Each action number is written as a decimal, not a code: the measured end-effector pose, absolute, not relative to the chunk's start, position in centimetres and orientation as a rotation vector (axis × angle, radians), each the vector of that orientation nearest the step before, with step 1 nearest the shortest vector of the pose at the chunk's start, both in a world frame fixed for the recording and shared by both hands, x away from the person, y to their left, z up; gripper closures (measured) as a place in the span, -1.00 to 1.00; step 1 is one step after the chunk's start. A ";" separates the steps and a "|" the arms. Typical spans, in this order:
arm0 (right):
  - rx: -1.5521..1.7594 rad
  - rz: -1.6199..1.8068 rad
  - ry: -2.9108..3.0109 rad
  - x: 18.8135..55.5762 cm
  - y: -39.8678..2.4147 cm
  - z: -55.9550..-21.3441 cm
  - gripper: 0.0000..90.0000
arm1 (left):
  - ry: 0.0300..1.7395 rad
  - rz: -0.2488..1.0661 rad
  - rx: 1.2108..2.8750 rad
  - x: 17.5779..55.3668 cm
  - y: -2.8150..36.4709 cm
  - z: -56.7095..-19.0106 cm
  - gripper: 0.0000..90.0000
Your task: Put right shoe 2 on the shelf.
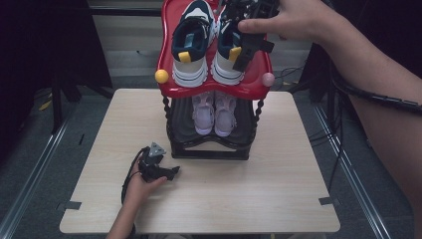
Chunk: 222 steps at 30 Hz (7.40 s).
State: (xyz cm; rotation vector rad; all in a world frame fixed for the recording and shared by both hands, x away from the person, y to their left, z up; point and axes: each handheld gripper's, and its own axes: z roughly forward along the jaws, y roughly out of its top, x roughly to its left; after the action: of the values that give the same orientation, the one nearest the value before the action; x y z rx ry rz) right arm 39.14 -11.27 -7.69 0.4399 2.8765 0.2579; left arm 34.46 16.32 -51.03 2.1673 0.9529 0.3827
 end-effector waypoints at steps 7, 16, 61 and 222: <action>0.459 0.245 2.908 38.7 -12.0 -7.4 -0.62 | 0.953 0.383 2.167 34.5 16.3 -51.0 -0.72; 0.481 0.233 2.938 37.9 -13.3 -7.3 -0.60 | 0.954 0.390 2.162 34.5 16.3 -51.0 -0.71; 0.535 0.109 3.008 35.2 -17.9 -10.7 -0.58 | 0.954 0.391 2.166 34.4 16.3 -51.0 -0.71; 0.896 0.364 3.006 33.8 -29.3 -42.5 -0.63 | 0.948 0.388 2.172 34.5 16.3 -51.0 -0.71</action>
State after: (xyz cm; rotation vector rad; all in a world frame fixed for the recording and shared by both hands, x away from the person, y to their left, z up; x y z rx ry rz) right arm 33.79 -29.26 -42.51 0.8956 3.0062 0.3639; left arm 34.46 16.34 -51.01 2.1724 0.9481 0.3885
